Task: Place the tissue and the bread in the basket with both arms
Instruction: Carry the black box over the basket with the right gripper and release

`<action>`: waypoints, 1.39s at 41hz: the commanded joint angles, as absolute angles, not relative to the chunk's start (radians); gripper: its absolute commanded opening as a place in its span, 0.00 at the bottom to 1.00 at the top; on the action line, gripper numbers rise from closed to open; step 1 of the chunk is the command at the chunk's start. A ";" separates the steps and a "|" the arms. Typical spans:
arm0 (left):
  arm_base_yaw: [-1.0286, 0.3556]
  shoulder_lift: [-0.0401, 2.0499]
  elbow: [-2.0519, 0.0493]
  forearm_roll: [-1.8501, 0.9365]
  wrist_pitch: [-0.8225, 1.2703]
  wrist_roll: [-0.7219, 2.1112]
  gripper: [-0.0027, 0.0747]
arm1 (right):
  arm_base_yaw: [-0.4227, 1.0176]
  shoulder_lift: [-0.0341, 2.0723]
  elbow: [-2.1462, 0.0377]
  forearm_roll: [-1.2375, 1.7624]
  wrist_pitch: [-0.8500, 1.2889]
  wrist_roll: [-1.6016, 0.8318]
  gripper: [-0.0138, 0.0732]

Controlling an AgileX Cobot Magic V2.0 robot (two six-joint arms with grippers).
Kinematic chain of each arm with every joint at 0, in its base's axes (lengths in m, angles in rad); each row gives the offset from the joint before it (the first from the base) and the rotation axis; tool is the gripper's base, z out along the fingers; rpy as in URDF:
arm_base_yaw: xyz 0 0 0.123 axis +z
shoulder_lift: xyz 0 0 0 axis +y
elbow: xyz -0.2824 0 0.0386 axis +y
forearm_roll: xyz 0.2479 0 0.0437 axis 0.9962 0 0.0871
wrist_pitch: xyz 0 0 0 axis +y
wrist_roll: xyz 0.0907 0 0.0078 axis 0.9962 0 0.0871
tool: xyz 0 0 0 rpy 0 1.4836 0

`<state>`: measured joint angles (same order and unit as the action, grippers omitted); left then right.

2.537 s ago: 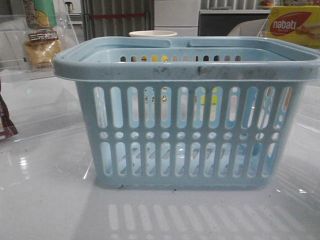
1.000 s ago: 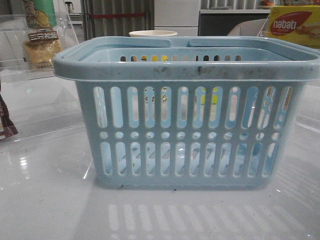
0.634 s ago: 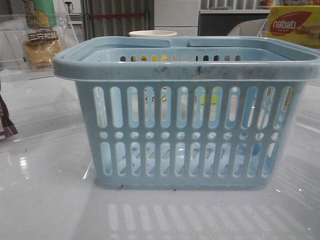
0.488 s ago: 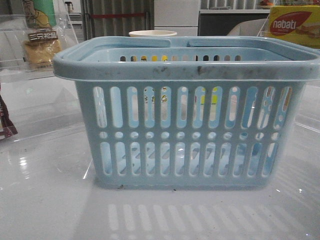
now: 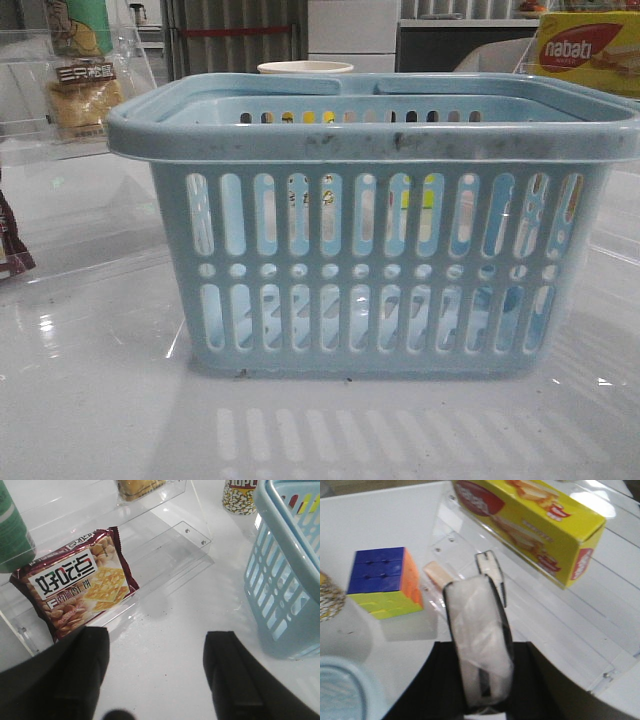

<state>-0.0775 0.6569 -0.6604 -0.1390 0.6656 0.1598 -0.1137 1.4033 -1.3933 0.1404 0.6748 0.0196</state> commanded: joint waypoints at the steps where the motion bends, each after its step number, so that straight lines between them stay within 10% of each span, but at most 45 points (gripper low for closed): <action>1: -0.084 0.661 -0.691 -0.156 0.589 0.151 0.65 | -0.060 1.297 -1.432 0.157 0.693 0.019 0.43; 31: -0.084 0.661 -0.691 -0.156 0.582 0.151 0.65 | 0.400 1.474 -1.388 0.157 0.748 -0.015 0.44; 44: -0.084 0.661 -0.691 -0.156 0.566 0.151 0.65 | 0.400 1.583 -1.389 0.155 0.708 -0.015 0.78; 57: -0.084 0.661 -0.690 -0.156 0.566 0.151 0.65 | 0.400 1.472 -1.399 0.147 0.755 -0.050 0.79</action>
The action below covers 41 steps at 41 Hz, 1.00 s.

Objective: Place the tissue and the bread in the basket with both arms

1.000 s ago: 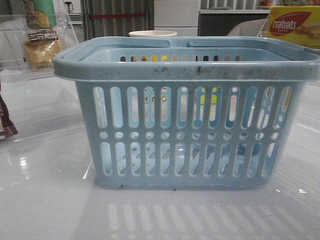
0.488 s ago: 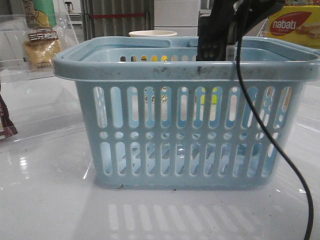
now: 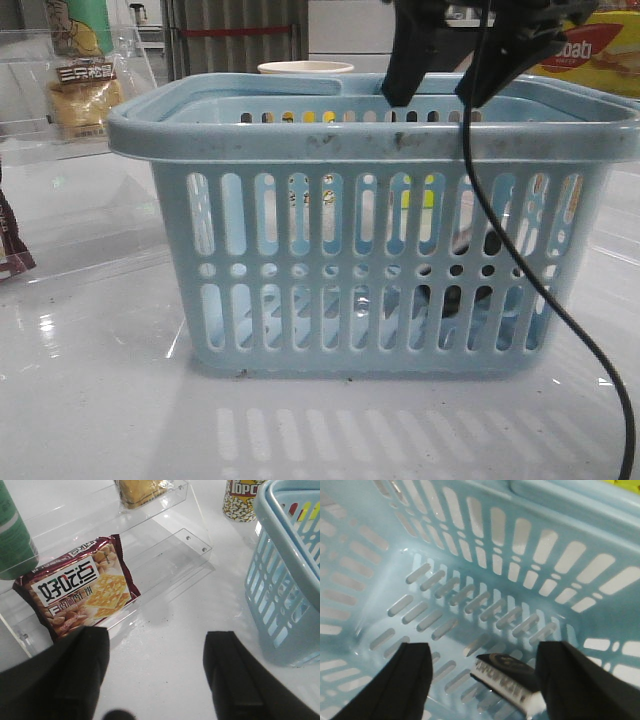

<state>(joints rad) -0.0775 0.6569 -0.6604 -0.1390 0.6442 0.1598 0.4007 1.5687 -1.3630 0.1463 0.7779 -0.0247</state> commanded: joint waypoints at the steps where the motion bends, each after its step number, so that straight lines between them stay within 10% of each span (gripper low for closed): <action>1: -0.084 0.661 -0.690 -0.156 0.566 0.151 0.65 | 0.400 1.451 -1.398 0.147 0.765 -0.058 0.79; 41: -0.084 0.667 -0.686 -0.156 0.558 0.151 0.66 | 0.400 0.796 -0.886 0.080 0.809 -0.119 0.79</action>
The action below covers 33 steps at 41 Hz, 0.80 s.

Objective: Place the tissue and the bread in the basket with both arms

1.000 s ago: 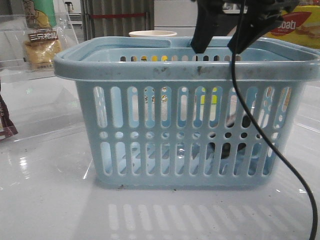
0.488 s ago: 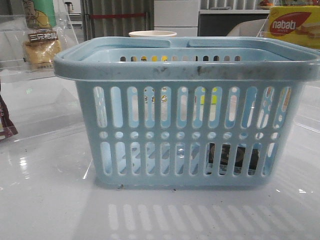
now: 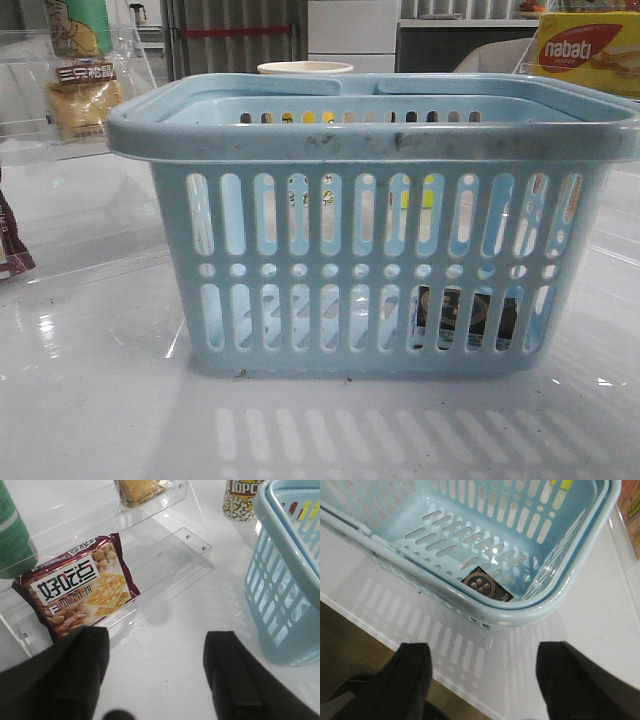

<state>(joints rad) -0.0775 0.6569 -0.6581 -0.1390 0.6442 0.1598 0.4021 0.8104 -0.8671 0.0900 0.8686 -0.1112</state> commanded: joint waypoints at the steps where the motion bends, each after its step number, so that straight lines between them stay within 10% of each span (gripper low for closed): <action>1: -0.084 0.669 -0.686 -0.156 0.553 0.151 0.67 | 0.400 0.796 -0.886 0.080 0.808 -0.119 0.79; 33: -0.084 1.346 -1.167 -0.188 0.450 0.122 0.80 | 0.400 0.796 -0.886 0.080 0.803 -0.119 0.79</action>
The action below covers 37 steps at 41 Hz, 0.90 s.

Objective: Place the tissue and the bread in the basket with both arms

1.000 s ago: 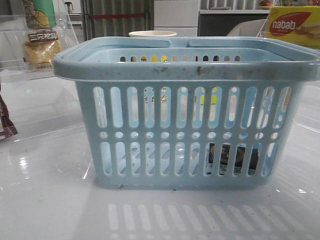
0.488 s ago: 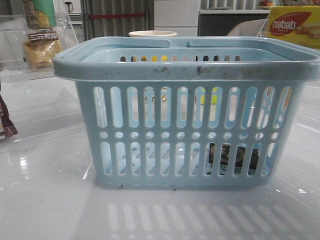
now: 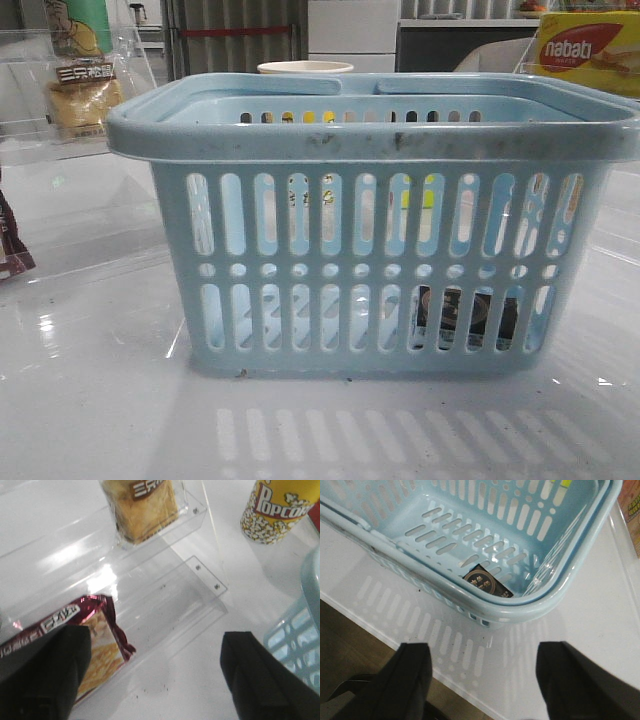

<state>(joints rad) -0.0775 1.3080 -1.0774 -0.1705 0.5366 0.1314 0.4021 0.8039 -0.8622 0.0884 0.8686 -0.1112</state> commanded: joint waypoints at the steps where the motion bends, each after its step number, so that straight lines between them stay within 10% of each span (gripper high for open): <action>1: -0.084 1.374 -1.193 -0.188 0.446 0.122 0.80 | 0.400 0.796 -0.886 0.080 0.803 -0.119 0.79; 37: -0.034 1.925 -1.662 -0.197 0.409 0.123 0.85 | 0.400 0.796 -0.886 0.080 0.803 -0.119 0.79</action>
